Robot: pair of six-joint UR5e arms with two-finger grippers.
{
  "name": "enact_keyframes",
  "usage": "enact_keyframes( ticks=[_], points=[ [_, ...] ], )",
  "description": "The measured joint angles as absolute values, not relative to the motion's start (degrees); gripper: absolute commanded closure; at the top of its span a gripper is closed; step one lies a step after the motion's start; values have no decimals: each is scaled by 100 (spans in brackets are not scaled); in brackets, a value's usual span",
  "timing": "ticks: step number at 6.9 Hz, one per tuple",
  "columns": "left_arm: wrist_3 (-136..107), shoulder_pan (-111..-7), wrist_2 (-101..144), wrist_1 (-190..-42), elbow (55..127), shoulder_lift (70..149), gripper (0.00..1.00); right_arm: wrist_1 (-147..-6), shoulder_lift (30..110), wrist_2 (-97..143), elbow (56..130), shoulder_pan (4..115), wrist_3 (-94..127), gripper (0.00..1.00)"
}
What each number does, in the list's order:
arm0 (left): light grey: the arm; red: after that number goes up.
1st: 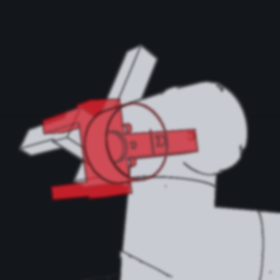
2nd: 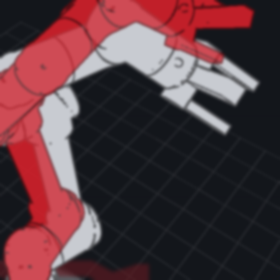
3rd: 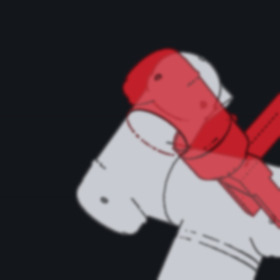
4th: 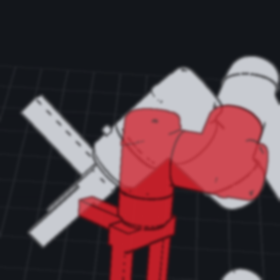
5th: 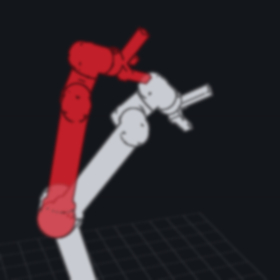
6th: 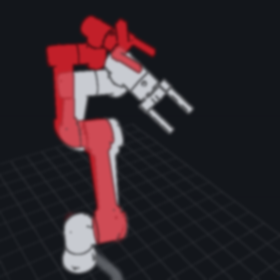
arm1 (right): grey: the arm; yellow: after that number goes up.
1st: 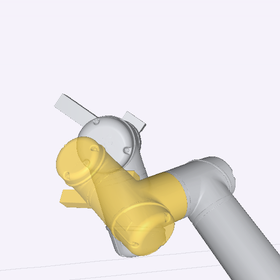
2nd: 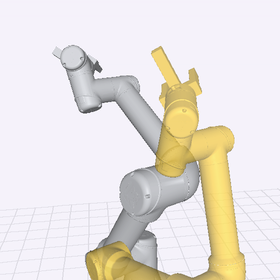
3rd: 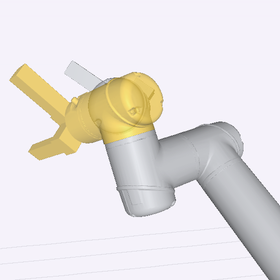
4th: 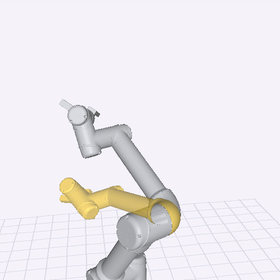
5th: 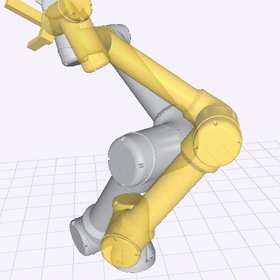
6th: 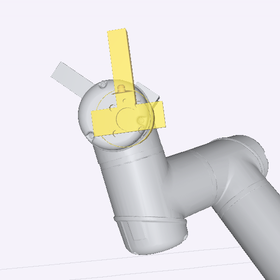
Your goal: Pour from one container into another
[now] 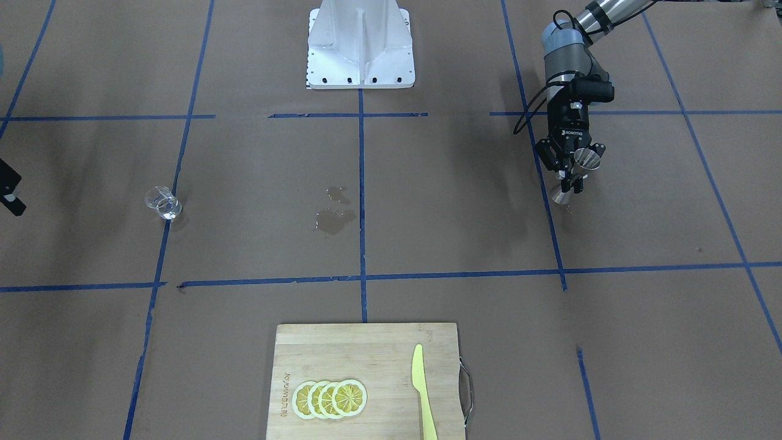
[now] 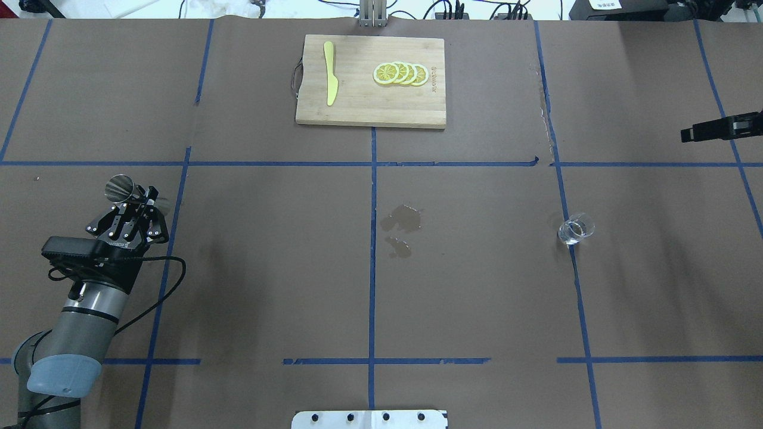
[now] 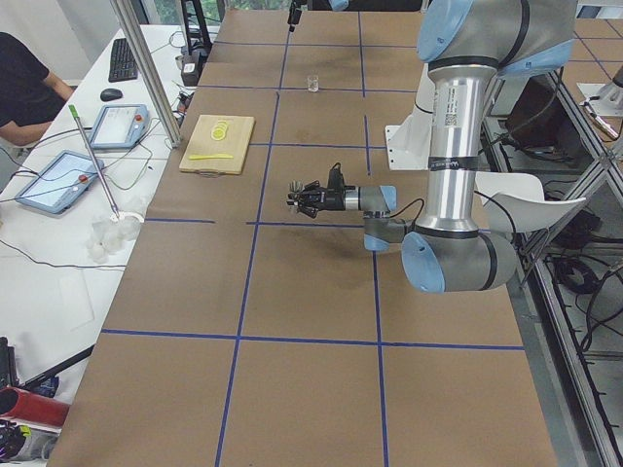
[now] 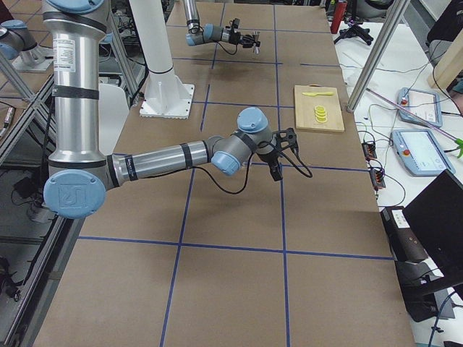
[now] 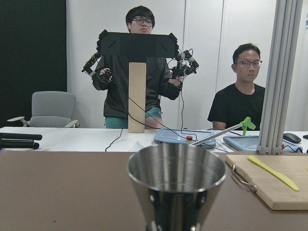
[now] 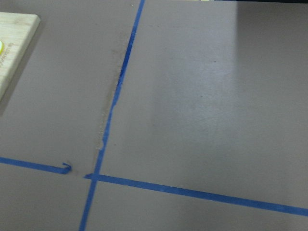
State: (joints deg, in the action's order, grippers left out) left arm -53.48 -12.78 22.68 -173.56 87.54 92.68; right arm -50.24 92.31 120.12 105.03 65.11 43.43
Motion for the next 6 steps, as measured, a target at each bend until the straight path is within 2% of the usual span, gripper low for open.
enact_keyframes(
  ticks=[2, 3, 6],
  points=[
    [-4988, -1275, 2273, -17364, 8767, 9406, 100, -4833, 9263, 11118, 10989, 5744, 5276, 1],
    [-4792, -1275, 2272, -17366, 8770, 9486, 100, -4821, 9326, 10519, 11269, 5295, 5673, 5],
    [-4657, -1274, 2274, -17361, 8771, 9573, 100, -4820, 9790, 8095, 11970, 3650, 6300, 2]
  ],
)
